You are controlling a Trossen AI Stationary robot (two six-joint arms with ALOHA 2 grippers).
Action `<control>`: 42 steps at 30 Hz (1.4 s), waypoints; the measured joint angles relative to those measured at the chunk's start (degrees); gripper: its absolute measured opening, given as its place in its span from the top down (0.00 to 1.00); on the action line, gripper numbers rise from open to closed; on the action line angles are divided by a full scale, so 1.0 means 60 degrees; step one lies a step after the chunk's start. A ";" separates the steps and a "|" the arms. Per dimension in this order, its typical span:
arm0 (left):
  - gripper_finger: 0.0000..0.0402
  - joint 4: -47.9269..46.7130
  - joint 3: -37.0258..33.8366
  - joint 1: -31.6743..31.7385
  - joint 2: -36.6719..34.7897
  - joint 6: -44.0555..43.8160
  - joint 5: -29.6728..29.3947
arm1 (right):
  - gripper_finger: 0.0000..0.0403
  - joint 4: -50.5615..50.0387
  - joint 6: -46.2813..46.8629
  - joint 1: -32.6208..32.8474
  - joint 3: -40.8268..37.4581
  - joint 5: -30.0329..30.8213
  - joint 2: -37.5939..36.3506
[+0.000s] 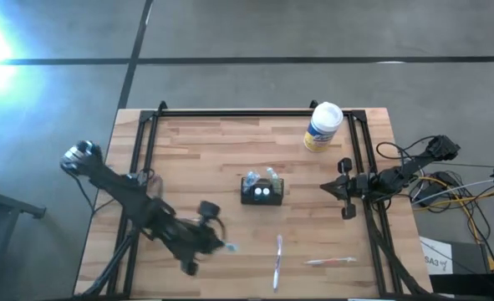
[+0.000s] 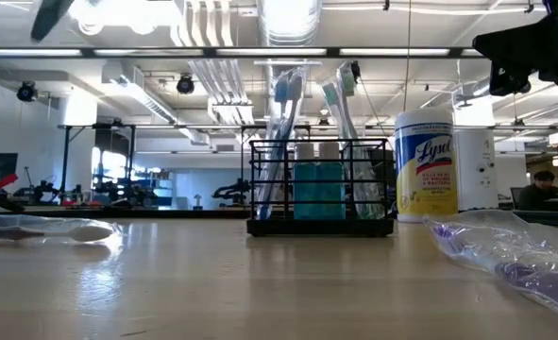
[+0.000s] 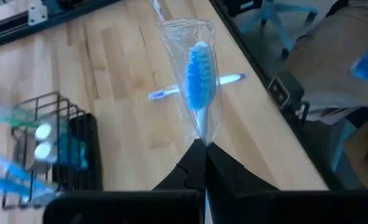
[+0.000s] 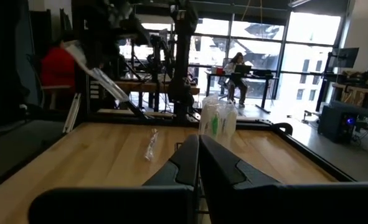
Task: Pick & Place toothbrushing station
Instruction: Put the blue toothbrush into the wire organizer
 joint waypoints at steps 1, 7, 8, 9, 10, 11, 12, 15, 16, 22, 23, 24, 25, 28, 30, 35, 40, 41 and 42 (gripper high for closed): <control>1.00 0.0406 -0.0704 -0.0009 -0.0523 0.0085 0.0011 | 0.98 -0.0030 -0.0004 0.0000 -0.0002 0.0000 0.0009; 1.00 0.3426 -0.4667 0.0091 -0.3747 0.0850 0.0065 | 0.98 -0.0027 -0.0185 0.0000 0.0000 -0.0004 0.0015; 1.00 0.3794 -0.5207 0.0143 -0.4241 0.1020 0.0069 | 0.98 -0.0017 -0.0309 0.0000 -0.0002 -0.0004 0.0012; 1.00 0.4125 -0.5701 0.0191 -0.4726 0.1189 0.0069 | 0.98 0.0003 -0.0473 0.0000 0.0000 -0.0004 0.0013; 1.00 0.4411 -0.6122 0.0253 -0.5205 0.1362 0.0065 | 0.98 0.0029 -0.0693 0.0000 -0.0001 -0.0004 0.0013; 1.00 0.4668 -0.6531 0.0329 -0.5674 0.1526 0.0064 | 0.98 0.0073 -0.0932 0.0000 0.0000 -0.0004 0.0011; 1.00 0.4854 -0.6891 0.0421 -0.6110 0.1692 0.0062 | 0.98 0.0125 -0.1175 0.0000 0.0000 -0.0004 0.0009; 1.00 0.5291 -0.7818 0.0742 -0.7286 0.1977 0.0069 | 0.98 0.0337 -0.1694 0.0000 0.0000 -0.0004 0.0011; 1.00 0.5473 -0.8085 0.0836 -0.7634 0.2036 0.0072 | 0.98 0.0348 -0.1786 -0.0003 0.0000 -0.0007 0.0008; 1.00 0.6643 -0.9215 0.1456 -0.9437 0.2687 0.0140 | 0.98 0.0819 -0.1887 0.0000 0.0000 -0.0007 0.0000; 1.00 0.6661 -0.9321 0.1593 -0.9686 0.2733 0.0170 | 0.98 0.0985 -0.1883 0.0000 0.0000 -0.0007 0.0000; 1.00 0.6685 -0.9431 0.1729 -0.9906 0.2721 0.0189 | 0.98 0.1141 -0.1876 -0.0004 0.0000 -0.0007 0.0000; 1.00 0.6685 -0.9579 0.1874 -1.0164 0.2566 0.0193 | 0.98 0.1288 -0.1846 -0.0004 0.0000 -0.0007 0.0000; 1.00 0.6731 -1.0029 0.2205 -1.0817 0.1728 0.0225 | 0.98 0.1502 -0.1694 -0.0004 0.0000 -0.0007 0.0000; 1.00 0.6909 -1.0380 0.2237 -1.1177 0.1274 0.0403 | 0.98 0.1519 -0.1519 -0.0004 0.0000 -0.0007 0.0000; 1.00 0.7871 -1.1594 0.2220 -1.1878 0.0976 0.0702 | 0.98 0.1527 -0.1478 -0.0004 0.0000 0.0012 0.0004; 1.00 0.9305 -1.2685 0.2220 -1.2229 0.0874 0.0732 | 0.98 0.1544 -0.1559 -0.0004 0.0000 0.0040 0.0005; 1.00 0.9453 -1.2775 0.2220 -1.2266 0.0864 0.0723 | 0.98 0.1544 -0.1556 -0.0004 0.0000 0.0043 0.0015; 1.00 0.9551 -1.2817 0.2220 -1.2301 0.0860 0.0729 | 0.98 0.1541 -0.1555 -0.0004 0.0000 0.0044 0.0015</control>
